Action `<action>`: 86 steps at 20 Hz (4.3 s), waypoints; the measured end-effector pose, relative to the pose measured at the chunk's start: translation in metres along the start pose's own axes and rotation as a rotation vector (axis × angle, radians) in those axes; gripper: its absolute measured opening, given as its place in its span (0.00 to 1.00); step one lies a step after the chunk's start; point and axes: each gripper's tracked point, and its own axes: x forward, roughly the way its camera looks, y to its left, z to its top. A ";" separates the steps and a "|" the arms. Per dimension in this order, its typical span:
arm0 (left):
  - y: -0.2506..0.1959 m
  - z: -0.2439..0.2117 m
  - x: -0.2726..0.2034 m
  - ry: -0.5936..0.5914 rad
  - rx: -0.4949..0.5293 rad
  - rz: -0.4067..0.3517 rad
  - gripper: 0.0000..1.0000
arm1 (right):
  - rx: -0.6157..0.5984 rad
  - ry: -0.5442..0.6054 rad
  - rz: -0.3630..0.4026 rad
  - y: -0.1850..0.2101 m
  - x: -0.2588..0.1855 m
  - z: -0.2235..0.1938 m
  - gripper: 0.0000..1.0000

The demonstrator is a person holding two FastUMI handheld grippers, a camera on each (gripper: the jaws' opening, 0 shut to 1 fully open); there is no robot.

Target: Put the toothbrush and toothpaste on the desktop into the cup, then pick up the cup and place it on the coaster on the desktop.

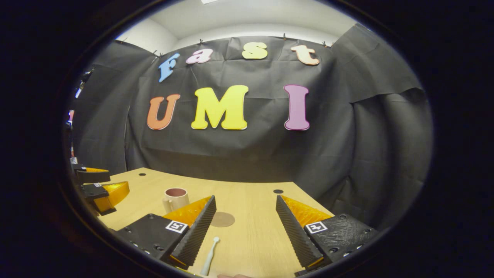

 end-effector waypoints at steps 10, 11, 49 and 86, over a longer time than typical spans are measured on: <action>-0.014 -0.089 0.011 0.281 -0.039 -0.013 0.95 | 0.010 -0.011 0.002 -0.002 -0.004 0.006 0.95; -0.018 -0.099 0.010 0.318 -0.053 -0.025 0.96 | 0.011 -0.015 0.004 -0.001 -0.005 0.007 0.96; -0.008 -0.083 -0.012 0.273 -0.146 -0.035 0.40 | -0.051 0.157 0.025 0.037 0.015 -0.060 0.95; 0.001 -0.064 -0.016 0.179 -0.203 -0.023 0.40 | 0.079 0.200 0.148 0.077 0.005 -0.067 0.00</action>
